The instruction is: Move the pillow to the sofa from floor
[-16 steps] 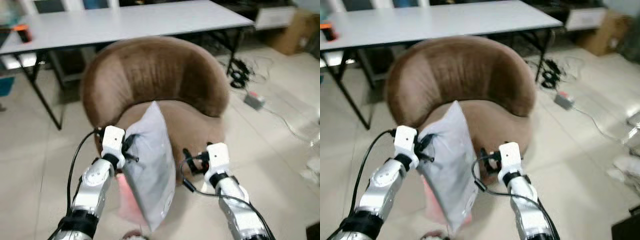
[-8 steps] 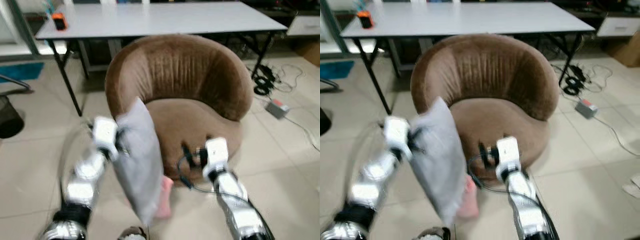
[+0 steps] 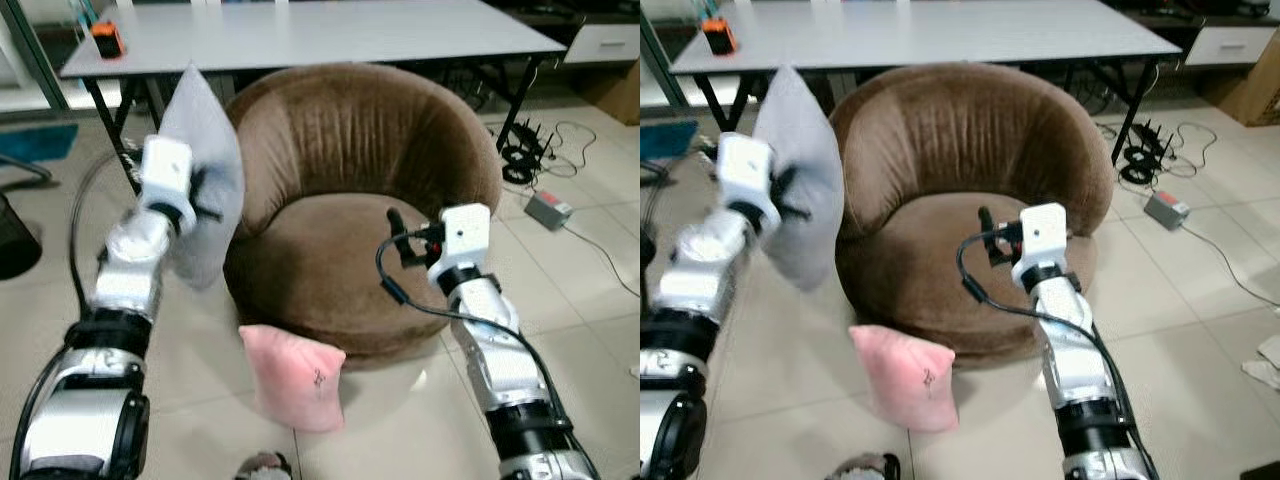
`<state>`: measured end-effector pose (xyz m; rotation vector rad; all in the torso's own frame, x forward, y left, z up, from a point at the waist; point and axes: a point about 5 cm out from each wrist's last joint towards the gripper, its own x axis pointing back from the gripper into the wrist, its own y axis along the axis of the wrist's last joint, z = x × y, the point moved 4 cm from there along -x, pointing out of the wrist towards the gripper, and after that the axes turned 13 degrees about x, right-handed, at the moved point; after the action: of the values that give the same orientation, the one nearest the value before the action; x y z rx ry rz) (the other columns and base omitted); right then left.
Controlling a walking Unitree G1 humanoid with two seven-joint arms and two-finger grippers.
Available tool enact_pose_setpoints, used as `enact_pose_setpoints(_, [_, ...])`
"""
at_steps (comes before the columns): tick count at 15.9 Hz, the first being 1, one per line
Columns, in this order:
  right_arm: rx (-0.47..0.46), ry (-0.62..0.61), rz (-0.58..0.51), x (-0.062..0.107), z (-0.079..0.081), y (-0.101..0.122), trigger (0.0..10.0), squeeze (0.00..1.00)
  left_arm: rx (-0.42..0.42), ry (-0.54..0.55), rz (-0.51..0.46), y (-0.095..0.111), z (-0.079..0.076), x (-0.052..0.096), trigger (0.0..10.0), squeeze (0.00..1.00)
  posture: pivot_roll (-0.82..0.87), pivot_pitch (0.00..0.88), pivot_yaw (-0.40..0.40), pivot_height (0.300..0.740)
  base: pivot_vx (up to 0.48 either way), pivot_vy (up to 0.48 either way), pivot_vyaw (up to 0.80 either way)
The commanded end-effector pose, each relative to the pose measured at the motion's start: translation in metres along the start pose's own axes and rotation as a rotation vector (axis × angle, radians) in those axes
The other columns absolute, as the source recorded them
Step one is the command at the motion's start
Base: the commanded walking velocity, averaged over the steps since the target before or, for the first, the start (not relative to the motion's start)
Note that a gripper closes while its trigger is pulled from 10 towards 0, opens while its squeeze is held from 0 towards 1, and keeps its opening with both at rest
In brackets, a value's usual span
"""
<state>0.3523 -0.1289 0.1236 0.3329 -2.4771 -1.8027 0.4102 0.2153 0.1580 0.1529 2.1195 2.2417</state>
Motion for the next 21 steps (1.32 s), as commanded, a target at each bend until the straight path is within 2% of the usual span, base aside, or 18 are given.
enact_pose_setpoints(1, [-0.021, 0.000, 0.031, 0.001, 0.000, -0.007, 10.0, 0.06, -0.046, -0.013, -0.065, 0.021, -0.003, -0.006, 0.0, 0.00, 0.10, 0.000, -0.001, 0.740, 0.000, 0.000, 0.00])
enact_pose_setpoints(4, [-0.032, 0.003, 0.041, 0.002, 0.002, -0.009, 10.0, 0.06, -0.075, -0.005, -0.095, 0.035, 0.004, -0.013, 0.0, 0.00, 0.09, 0.000, 0.001, 0.740, 0.000, 0.000, 0.00])
enact_pose_setpoints(7, [-0.039, 0.005, 0.043, 0.005, 0.002, -0.010, 10.0, 0.07, -0.077, 0.024, -0.129, 0.054, 0.014, -0.019, 0.0, 0.00, 0.08, 0.000, 0.009, 0.740, 0.429, 0.000, 0.00])
enact_pose_setpoints(9, [-0.053, 0.035, 0.039, 0.008, 0.008, -0.008, 10.0, 0.06, -0.041, 0.004, -0.161, 0.076, 0.015, -0.024, 0.0, 0.00, 0.08, 0.000, 0.012, 0.740, 0.480, 0.000, 0.00])
enact_pose_setpoints(11, [-0.059, 0.074, 0.047, 0.012, 0.014, -0.010, 10.0, 0.07, -0.041, -0.009, -0.166, 0.088, 0.013, -0.030, 0.0, 0.00, 0.09, 0.000, 0.013, 0.740, 0.480, 0.000, 0.00])
enact_pose_setpoints(15, [-0.112, 0.198, 0.062, 0.024, 0.016, -0.006, 10.0, 0.07, -0.019, -0.086, -0.072, 0.089, -0.004, -0.041, 0.0, 0.00, 0.08, 0.000, 0.017, 0.740, 0.477, 0.000, 0.00])
enact_pose_setpoints(18, [-0.169, 0.313, 0.058, 0.036, 0.022, 0.004, 10.0, 0.06, -0.081, -0.052, -0.055, 0.095, -0.002, -0.044, 0.0, 0.00, 0.04, 0.000, 0.029, 0.740, 0.465, 0.000, 0.00])
enact_pose_setpoints(21, [-0.216, 0.350, 0.054, 0.045, 0.024, 0.009, 10.0, 0.06, -0.107, -0.013, -0.027, 0.091, 0.003, -0.044, 0.0, 0.00, 0.03, 0.000, 0.035, 0.740, 0.465, 0.000, 0.00])
